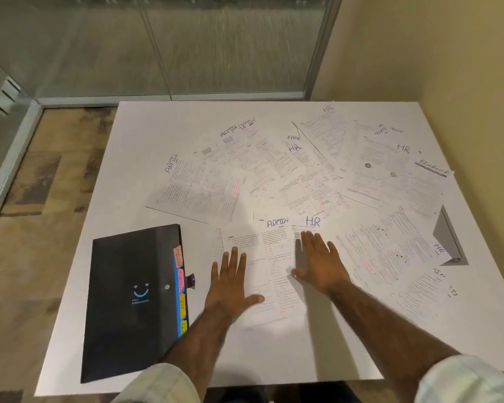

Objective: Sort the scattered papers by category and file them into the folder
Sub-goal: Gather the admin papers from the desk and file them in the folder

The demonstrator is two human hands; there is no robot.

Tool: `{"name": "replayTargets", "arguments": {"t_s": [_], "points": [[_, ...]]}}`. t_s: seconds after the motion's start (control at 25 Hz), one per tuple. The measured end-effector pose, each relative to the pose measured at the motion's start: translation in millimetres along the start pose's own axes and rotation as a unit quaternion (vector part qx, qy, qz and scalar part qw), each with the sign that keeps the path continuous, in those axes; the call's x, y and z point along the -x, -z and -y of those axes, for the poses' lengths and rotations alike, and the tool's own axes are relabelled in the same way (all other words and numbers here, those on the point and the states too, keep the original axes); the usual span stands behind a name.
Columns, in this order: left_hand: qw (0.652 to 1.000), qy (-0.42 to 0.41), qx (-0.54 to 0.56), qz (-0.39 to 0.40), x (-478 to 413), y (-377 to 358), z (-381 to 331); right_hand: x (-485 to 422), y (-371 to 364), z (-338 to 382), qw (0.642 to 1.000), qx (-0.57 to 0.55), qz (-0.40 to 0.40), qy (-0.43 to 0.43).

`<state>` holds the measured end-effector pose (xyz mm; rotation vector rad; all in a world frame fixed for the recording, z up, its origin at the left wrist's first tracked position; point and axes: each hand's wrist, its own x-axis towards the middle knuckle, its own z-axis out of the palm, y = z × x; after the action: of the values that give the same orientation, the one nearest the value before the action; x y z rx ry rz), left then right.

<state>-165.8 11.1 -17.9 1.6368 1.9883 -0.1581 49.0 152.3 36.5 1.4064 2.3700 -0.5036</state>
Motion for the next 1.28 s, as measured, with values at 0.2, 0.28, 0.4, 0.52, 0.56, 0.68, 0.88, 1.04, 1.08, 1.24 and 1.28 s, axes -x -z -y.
{"name": "replayTargets", "arguments": {"t_s": [0.2,0.28,0.4,0.52,0.56,0.68,0.88,1.04,1.08,1.24,1.28], "points": [[0.999,-0.018,-0.024,0.014,-7.1,-13.8,14.2,-28.8,4.0,21.3,0.999,-0.016,0.019,0.028],[0.999,-0.019,-0.025,0.01,-9.4,-15.7,13.6,-44.0,3.7,23.6,0.999,-0.02,0.036,0.024],[0.998,-0.008,-0.055,0.033,-13.2,-13.4,11.8,-63.5,0.8,27.9,0.998,-0.05,0.041,0.002],[0.996,0.004,-0.073,0.055,-12.8,-10.0,8.0,-68.2,-5.7,31.5,0.997,-0.072,0.027,-0.014],[0.995,0.007,-0.073,0.062,-13.1,-8.3,7.2,-69.1,-7.0,32.2,0.997,-0.074,0.025,-0.016],[0.994,0.014,-0.073,0.075,-13.6,-8.0,7.4,-70.5,-5.6,32.9,0.997,-0.08,0.02,0.005],[0.993,0.019,-0.08,0.081,-14.8,-5.5,5.8,-44.2,-3.1,41.0,0.958,-0.288,0.008,0.006],[0.995,0.007,-0.062,0.073,-15.6,-9.3,9.9,-18.8,-10.1,39.1,0.914,-0.392,-0.069,-0.076],[0.996,0.003,-0.056,0.069,-15.3,-9.9,10.9,-13.3,-11.8,39.6,0.893,-0.433,-0.049,-0.11],[0.999,-0.009,-0.024,0.025,-5.5,-4.7,14.5,10.0,-30.2,34.4,0.88,-0.44,0.042,-0.173],[1.0,-0.005,0.0,0.005,-0.8,-0.8,14.5,14.7,-33.4,30.3,0.873,-0.447,0.04,-0.188]]}}
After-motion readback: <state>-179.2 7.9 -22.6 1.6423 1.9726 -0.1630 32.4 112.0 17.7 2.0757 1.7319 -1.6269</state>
